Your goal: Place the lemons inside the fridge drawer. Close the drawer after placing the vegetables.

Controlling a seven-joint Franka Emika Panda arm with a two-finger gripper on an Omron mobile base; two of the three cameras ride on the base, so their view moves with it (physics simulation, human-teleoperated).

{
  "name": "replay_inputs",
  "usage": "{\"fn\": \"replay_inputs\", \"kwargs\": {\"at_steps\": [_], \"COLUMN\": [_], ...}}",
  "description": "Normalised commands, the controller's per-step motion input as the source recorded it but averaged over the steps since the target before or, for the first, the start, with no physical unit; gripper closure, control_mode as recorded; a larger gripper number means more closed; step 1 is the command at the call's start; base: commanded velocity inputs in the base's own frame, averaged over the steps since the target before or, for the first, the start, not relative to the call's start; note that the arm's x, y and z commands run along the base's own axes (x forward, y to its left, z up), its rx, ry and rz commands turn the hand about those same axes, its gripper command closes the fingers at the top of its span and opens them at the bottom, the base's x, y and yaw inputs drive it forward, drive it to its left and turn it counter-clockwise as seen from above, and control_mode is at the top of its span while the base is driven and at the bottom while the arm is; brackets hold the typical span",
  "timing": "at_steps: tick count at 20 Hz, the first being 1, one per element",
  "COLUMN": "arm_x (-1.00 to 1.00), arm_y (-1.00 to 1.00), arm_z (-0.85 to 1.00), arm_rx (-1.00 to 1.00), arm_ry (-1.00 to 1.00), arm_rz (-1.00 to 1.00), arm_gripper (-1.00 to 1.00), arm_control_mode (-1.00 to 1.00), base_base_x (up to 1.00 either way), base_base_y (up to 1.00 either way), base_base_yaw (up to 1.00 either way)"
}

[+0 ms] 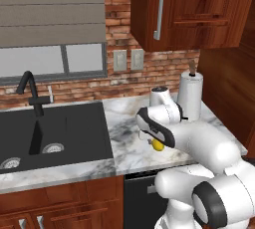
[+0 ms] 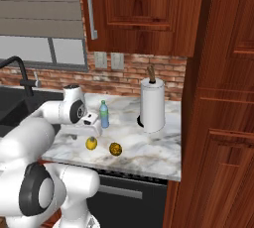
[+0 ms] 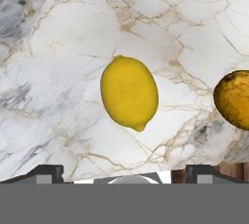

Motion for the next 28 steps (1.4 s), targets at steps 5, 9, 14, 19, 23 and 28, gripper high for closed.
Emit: {"fn": "replay_inputs", "kwargs": {"at_steps": [5, 9, 14, 19, 23, 28], "arm_x": [0.22, 0.3, 0.26, 0.1, -0.08, -0.3], "arm_y": [-0.06, -0.17, -0.12, 0.0, 0.0, 0.0], "arm_z": [-0.25, -0.21, -0.17, -0.17, -0.23, -0.23], "arm_rx": [0.0, 0.01, 0.0, 0.0, 0.0, 0.0], "arm_ry": [0.01, 0.01, 0.0, 0.01, 0.0, 0.0], "arm_rz": [0.03, 0.01, 0.01, 0.01, 0.02, 0.03], "arm_gripper": [-1.0, -1.0, -1.0, -1.0, -1.0, -1.0], "arm_control_mode": [-1.0, -1.0, -1.0, -1.0, -1.0, -1.0], "base_base_x": [0.0, 0.0, 0.0, 0.0, 0.0, 0.0], "base_base_y": [0.0, 0.0, 0.0, 0.0, 0.0, 0.0], "base_base_yaw": [0.0, 0.0, 0.0, 0.0, 0.0, 0.0]}}
